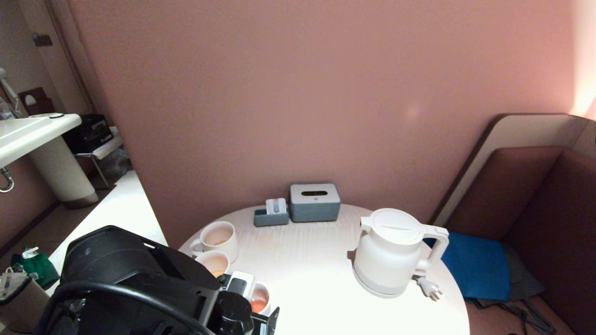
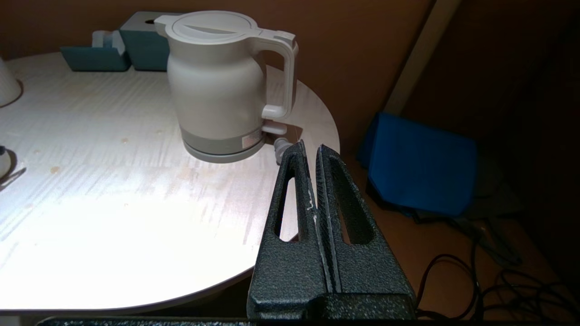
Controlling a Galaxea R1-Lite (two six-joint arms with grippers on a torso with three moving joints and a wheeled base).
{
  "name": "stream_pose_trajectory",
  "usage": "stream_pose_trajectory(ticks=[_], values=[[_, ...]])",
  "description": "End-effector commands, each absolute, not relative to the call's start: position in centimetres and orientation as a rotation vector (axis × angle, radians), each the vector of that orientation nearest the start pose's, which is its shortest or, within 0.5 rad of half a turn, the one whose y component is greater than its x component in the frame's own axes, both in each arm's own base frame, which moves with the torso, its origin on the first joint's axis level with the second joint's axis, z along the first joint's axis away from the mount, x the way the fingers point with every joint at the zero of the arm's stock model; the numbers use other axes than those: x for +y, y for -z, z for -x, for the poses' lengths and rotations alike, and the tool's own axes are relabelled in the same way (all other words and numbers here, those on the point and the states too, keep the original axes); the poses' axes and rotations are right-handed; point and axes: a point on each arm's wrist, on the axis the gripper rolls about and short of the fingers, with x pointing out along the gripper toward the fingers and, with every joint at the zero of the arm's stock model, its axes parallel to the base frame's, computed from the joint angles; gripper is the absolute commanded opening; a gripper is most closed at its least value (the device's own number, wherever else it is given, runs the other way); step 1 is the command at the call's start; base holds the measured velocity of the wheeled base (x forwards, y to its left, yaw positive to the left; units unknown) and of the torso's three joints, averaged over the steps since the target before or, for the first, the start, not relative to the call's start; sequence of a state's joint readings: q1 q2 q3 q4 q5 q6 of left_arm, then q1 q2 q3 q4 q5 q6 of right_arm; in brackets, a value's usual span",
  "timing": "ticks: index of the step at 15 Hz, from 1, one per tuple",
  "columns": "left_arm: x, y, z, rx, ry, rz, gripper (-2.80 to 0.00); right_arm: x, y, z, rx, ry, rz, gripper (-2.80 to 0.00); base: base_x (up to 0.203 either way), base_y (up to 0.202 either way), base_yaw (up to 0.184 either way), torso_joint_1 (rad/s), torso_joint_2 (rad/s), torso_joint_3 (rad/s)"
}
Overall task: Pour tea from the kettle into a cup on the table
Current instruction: Pick up the cup
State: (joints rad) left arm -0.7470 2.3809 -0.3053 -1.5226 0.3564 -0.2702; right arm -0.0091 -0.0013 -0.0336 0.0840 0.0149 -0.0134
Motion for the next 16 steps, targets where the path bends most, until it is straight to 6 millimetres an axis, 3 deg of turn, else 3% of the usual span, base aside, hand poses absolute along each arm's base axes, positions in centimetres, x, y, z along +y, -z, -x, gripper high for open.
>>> stream_pose_trajectory(ticks=[1, 13, 14, 16], values=[[-18.92, 3.12, -21.59, 0.479, 0.317, -0.003, 0.0, 0.06, -7.61, 2.56, 0.051, -0.006, 0.013, -2.8, 0.0, 0.0, 0.0, 0.0, 0.0, 0.0], [-18.78, 2.99, -21.48, 0.477, 0.304, -0.002, 0.0, 0.06, -7.61, 2.56, 0.051, -0.006, 0.013, -2.8, 0.0, 0.0, 0.0, 0.0, 0.0, 0.0], [-18.78, 2.99, -21.48, 0.477, 0.304, -0.003, -2.8, 0.06, -7.61, 2.56, 0.051, -0.006, 0.013, -2.8, 0.0, 0.0, 0.0, 0.0, 0.0, 0.0], [-18.78, 3.08, -21.48, 0.479, 0.304, -0.008, -2.8, 0.06, -7.61, 2.56, 0.051, -0.006, 0.013, -2.8, 0.0, 0.0, 0.0, 0.0, 0.0, 0.0]])
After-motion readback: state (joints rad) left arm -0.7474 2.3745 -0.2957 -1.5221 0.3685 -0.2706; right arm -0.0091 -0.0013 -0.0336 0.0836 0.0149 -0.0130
